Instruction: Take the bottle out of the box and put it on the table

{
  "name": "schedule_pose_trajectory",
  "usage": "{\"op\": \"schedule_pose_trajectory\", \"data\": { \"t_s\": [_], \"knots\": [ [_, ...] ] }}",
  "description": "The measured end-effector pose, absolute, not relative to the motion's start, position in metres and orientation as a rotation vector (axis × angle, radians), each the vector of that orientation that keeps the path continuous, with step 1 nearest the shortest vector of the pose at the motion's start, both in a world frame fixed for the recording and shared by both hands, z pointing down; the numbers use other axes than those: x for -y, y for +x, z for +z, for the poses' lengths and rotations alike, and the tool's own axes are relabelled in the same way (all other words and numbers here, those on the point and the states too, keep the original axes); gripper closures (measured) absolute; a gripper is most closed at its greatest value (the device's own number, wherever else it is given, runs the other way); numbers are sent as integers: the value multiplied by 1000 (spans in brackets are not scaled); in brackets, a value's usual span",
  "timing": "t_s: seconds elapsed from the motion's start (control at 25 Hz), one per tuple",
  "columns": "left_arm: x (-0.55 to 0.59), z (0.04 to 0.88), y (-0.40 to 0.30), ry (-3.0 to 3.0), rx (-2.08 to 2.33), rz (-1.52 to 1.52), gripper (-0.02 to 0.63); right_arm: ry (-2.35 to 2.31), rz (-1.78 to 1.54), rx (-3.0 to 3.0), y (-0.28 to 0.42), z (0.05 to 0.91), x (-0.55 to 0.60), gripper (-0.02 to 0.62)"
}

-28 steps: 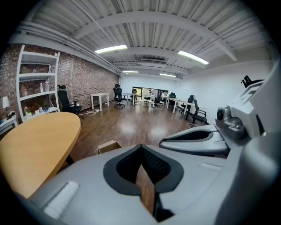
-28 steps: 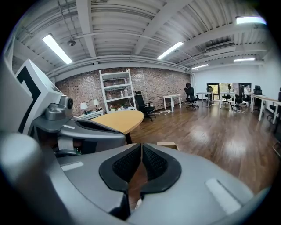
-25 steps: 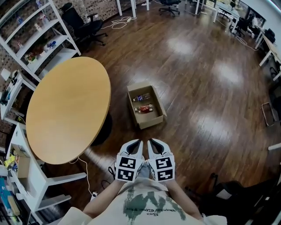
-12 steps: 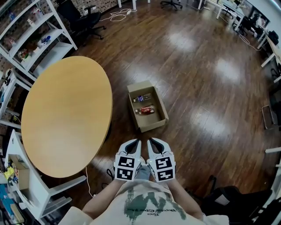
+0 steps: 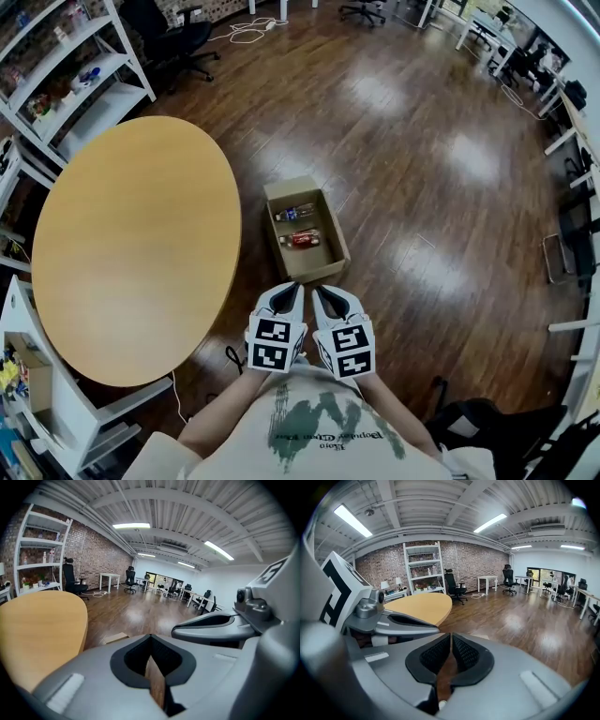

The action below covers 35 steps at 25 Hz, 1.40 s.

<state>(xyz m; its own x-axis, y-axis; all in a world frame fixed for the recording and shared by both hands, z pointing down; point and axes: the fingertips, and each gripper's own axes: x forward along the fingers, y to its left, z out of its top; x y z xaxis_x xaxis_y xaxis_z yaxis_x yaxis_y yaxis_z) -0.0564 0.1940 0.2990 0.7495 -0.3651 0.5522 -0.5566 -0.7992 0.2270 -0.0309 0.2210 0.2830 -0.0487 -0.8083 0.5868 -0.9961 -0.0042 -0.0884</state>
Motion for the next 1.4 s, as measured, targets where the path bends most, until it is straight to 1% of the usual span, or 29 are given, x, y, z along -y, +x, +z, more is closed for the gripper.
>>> {"op": "schedule_pose_trajectory", "data": {
  "t_s": [0.44,0.6,0.76,1.0,1.4],
  "knots": [
    [-167,303,-52,2538,772,630,609,1840,619,1947,-16,279,-186,577],
    [-149,305,-42,2518,820,626,609,1819,639,1968,-2,284,-169,575],
    [-122,315,-23,2480,861,630,609,1754,656,1998,14,298,-142,574],
    [-75,336,19,2413,926,673,609,1653,677,2035,57,320,-87,574],
    [-2,401,76,2260,996,729,609,1530,732,2068,108,378,-8,569]
  ]
}}
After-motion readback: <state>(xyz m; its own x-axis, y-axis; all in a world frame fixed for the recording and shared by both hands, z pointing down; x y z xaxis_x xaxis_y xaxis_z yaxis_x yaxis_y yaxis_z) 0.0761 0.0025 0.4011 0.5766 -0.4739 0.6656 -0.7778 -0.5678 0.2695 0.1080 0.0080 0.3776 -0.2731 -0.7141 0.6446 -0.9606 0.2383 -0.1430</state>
